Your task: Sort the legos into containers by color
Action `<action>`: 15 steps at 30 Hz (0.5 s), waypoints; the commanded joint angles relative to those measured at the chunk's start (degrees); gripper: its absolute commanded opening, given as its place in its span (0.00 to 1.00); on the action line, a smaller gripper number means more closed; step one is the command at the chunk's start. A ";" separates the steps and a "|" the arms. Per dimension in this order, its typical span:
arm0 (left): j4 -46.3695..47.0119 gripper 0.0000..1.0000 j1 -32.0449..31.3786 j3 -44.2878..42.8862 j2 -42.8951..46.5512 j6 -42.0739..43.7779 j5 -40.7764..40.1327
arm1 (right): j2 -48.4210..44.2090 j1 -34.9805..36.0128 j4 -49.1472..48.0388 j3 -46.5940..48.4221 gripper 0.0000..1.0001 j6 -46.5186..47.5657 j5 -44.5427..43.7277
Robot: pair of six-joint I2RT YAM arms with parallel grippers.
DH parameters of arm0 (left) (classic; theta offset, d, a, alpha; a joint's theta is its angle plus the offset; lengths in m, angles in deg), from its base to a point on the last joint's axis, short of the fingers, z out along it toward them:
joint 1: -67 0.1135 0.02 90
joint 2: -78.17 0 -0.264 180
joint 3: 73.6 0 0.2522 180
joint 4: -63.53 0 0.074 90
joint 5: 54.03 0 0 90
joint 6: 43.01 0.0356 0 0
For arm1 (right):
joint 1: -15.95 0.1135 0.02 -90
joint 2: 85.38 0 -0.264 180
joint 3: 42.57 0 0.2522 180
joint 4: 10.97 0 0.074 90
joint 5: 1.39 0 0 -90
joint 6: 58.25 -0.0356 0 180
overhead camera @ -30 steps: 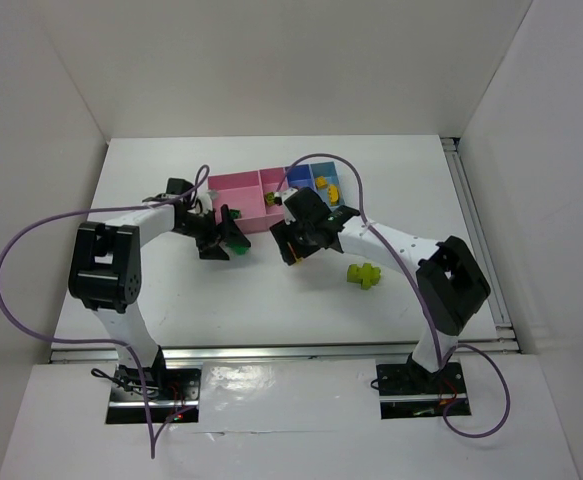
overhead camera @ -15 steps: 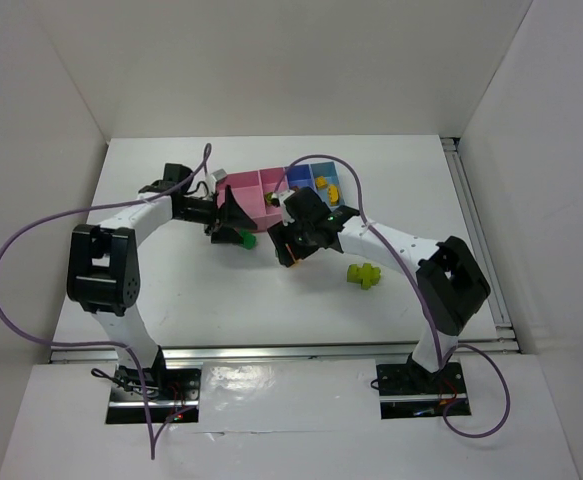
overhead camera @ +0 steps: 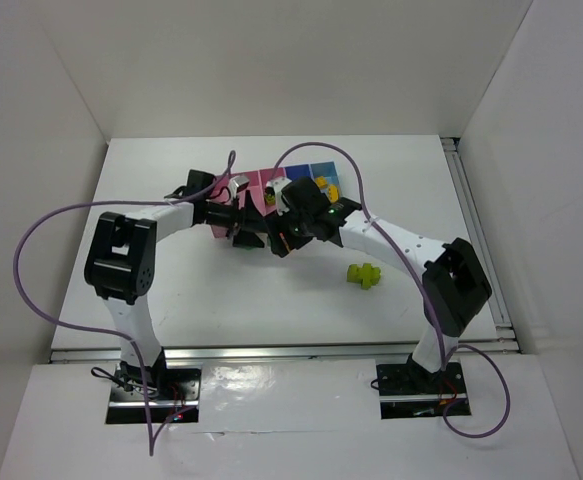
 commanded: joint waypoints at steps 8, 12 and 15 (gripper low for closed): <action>2.16 0.80 -1.98 -5.51 -6.12 -0.85 8.68 | -3.16 1.49 -1.25 4.04 0.53 -0.28 0.52; 3.46 0.77 -1.98 -5.52 -6.83 -0.85 11.40 | -2.64 1.49 -1.78 4.57 0.53 -0.28 0.52; 3.99 0.66 -1.98 -5.52 -7.35 -0.85 12.11 | -2.11 2.02 -2.30 4.57 0.53 -0.80 0.52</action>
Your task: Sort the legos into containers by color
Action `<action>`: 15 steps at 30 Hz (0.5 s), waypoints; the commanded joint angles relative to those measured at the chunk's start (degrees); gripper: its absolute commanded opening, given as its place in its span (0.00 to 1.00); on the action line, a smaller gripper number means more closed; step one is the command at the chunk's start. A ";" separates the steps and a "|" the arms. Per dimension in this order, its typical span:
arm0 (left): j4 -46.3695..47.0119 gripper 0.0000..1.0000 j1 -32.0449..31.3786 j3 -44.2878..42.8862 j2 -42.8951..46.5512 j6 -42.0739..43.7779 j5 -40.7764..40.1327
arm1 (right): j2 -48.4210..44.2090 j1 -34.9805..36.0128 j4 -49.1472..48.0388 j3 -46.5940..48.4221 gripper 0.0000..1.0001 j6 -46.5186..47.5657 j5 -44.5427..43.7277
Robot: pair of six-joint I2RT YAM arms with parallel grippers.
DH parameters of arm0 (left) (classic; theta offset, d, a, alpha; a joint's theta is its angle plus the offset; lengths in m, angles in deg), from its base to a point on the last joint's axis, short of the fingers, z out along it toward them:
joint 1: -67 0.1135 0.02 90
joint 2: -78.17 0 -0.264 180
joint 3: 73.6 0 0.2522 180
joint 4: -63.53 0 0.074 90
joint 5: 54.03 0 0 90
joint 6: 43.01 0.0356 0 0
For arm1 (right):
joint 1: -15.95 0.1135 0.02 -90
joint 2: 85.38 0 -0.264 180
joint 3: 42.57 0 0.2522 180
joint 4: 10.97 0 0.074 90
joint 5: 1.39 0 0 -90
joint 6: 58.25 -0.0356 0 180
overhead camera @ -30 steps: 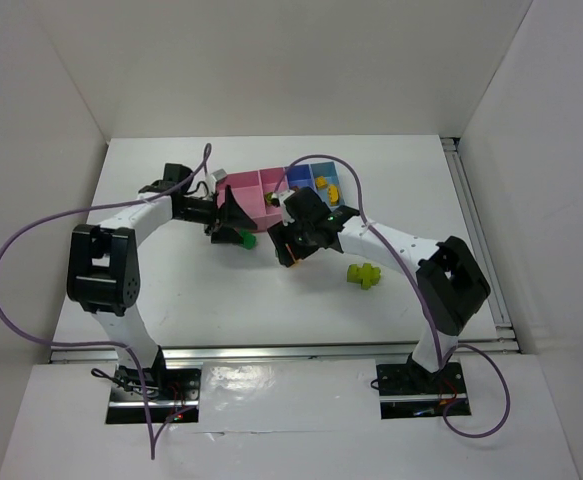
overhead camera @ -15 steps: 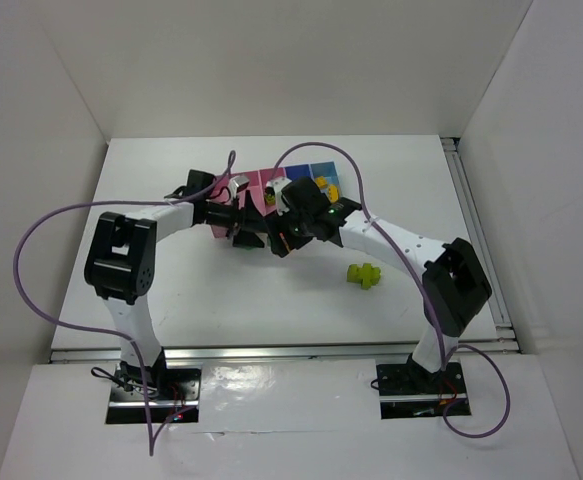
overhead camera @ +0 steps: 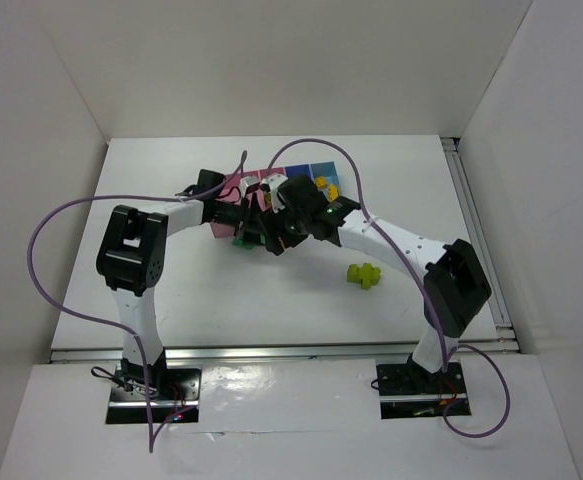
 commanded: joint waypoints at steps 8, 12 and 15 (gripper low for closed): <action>2.39 0.27 0.03 -1.50 0.72 -1.21 3.65 | -2.48 0.88 -1.91 2.12 0.53 -0.57 -1.42; 1.85 0.00 2.22 -1.50 1.94 -1.99 1.81 | -3.79 0.88 -1.91 0.02 0.52 -1.09 -3.01; 1.85 0.00 4.33 -0.97 3.00 -3.22 -0.56 | -4.51 0.88 -2.44 -1.30 0.51 -1.62 -4.25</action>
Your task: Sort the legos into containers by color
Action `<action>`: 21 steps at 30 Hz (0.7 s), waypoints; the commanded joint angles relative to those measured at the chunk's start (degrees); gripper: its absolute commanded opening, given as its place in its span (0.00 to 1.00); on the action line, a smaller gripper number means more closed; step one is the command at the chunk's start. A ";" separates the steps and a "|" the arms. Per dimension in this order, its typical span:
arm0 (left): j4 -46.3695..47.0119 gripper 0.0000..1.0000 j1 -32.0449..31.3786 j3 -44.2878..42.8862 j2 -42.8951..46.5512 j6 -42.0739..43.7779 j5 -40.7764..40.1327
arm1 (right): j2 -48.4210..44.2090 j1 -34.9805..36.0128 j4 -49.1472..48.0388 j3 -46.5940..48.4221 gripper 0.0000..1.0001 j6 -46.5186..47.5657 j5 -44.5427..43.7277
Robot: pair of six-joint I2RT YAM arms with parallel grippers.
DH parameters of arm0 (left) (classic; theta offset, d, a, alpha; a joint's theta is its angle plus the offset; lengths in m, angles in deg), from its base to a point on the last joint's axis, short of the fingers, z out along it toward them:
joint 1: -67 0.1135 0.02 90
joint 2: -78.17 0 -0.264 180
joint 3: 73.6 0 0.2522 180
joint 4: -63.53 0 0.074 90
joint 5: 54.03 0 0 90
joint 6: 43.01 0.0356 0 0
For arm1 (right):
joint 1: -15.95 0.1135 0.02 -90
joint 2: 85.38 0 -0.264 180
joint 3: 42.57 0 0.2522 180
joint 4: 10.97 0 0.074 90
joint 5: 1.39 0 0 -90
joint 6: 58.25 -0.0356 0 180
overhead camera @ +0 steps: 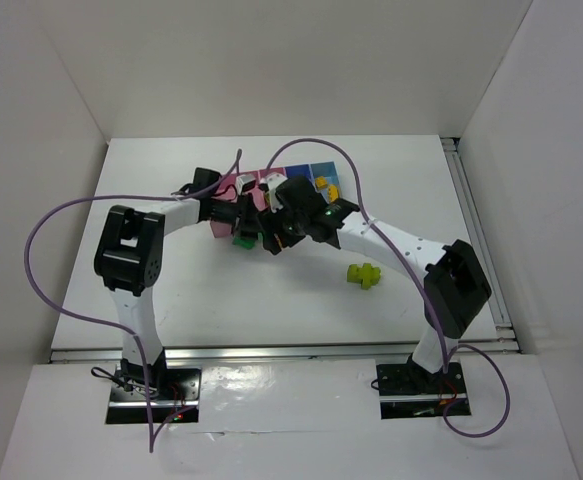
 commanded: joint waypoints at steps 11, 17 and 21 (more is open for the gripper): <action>-6.43 0.00 4.30 -4.20 4.96 2.60 -13.71 | -3.08 0.33 -0.89 -0.30 0.49 -2.13 -5.56; -17.92 0.00 5.36 -13.66 6.89 4.35 -39.37 | 1.22 -3.17 1.74 5.13 0.49 -5.02 -14.17; -22.25 0.00 4.83 -17.20 7.51 1.99 -55.86 | 3.34 -6.78 3.77 9.44 0.49 -9.33 -19.80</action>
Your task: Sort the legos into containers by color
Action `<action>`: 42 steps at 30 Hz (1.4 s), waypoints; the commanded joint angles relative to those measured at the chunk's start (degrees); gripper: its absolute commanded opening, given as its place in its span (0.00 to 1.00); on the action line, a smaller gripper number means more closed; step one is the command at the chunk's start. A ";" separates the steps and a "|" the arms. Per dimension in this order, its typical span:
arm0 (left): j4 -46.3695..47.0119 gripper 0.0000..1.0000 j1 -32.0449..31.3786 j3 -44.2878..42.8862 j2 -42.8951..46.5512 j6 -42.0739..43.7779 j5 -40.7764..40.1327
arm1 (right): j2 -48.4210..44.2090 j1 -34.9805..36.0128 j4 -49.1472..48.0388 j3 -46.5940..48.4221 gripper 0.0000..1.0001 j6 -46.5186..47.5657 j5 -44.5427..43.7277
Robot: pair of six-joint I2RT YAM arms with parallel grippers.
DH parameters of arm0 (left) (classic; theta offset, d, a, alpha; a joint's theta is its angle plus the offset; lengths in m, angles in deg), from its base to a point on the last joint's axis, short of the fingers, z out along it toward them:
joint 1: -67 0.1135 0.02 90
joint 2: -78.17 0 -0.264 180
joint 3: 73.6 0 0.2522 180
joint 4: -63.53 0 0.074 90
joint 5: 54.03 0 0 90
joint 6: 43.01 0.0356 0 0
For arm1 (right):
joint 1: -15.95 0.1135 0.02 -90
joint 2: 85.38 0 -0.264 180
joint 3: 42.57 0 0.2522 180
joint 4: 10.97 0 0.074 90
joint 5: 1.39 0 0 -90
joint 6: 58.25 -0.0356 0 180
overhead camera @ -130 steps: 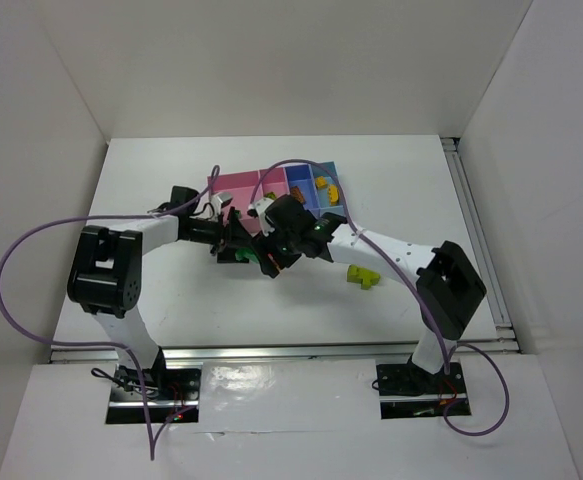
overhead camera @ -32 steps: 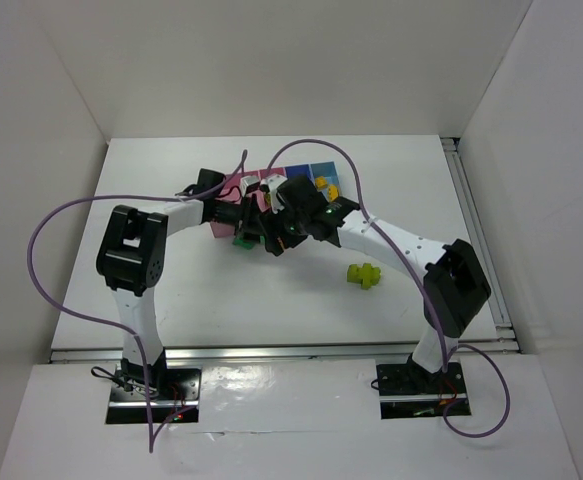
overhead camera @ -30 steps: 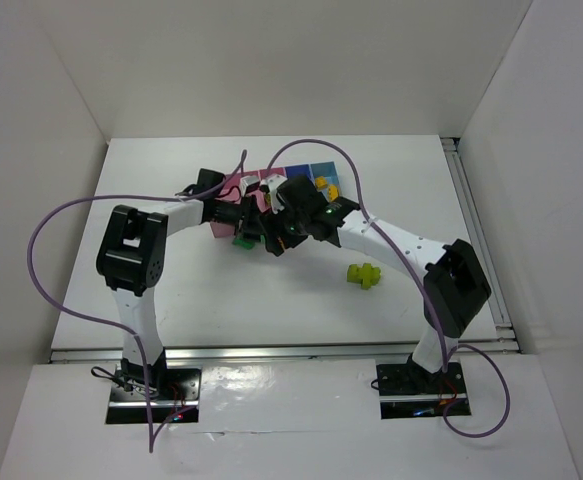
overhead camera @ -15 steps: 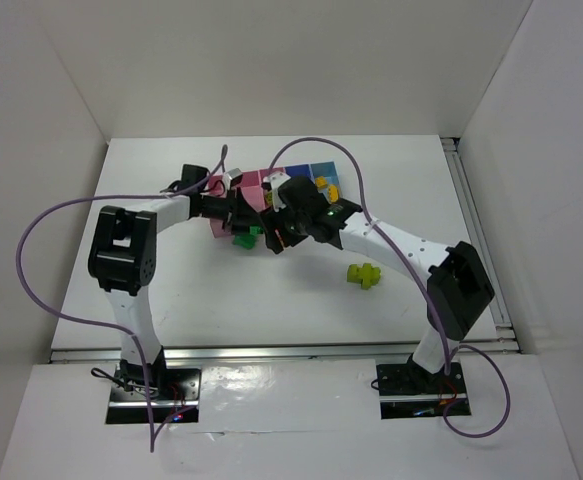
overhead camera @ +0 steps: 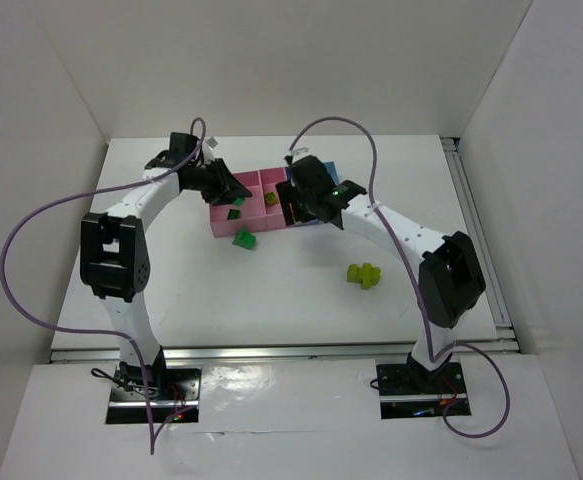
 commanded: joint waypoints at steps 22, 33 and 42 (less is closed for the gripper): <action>-17.39 0.92 -0.53 -21.59 -3.64 3.71 -23.49 | 21.02 -14.59 1.76 23.20 0.85 -9.06 -13.32; -16.52 0.68 -7.54 -4.73 10.95 9.85 -32.27 | 7.67 -9.50 -5.17 7.59 0.80 -10.47 -16.34; -15.37 0.71 -16.43 5.12 12.53 7.85 -41.04 | -4.46 -3.96 -7.38 -7.71 0.72 -9.93 -7.80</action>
